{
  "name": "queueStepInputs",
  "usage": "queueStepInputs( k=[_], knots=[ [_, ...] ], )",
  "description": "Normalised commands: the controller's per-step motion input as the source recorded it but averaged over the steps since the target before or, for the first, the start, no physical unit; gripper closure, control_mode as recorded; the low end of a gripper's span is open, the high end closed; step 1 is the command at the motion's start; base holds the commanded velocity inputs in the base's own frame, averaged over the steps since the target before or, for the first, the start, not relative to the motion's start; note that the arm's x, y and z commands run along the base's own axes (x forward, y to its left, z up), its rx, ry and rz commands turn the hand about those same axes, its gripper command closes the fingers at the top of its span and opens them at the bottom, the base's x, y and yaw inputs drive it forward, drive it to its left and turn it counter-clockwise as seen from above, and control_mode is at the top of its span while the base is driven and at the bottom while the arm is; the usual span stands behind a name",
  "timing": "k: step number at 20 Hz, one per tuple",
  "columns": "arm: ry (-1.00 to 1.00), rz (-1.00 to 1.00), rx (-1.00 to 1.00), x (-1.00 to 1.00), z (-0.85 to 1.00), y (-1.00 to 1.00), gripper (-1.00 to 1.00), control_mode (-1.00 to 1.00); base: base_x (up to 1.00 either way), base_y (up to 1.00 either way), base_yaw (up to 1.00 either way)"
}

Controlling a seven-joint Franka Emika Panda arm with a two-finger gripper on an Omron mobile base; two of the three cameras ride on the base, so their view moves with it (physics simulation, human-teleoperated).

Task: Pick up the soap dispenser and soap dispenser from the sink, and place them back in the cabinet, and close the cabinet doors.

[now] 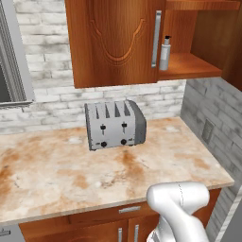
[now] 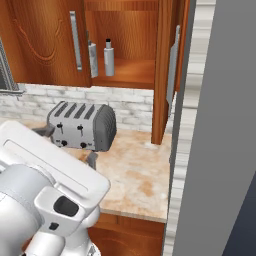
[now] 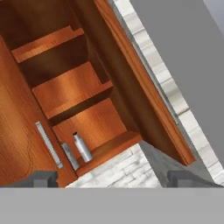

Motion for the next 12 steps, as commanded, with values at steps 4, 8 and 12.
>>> queueStepInputs(
  k=[4,8,12],
  knots=[
    [-0.06,0.01,-0.21,-0.04,-0.27,0.0,-1.0,-1.0,0.0,0.0,0.0],
    [-0.07,0.01,-0.17,0.0,-0.31,-0.03,-1.0,-1.0,0.0,0.0,0.0],
    [-0.06,0.04,-0.12,0.01,-0.23,-0.03,-1.0,-1.0,0.0,0.0,0.0]
  ],
)
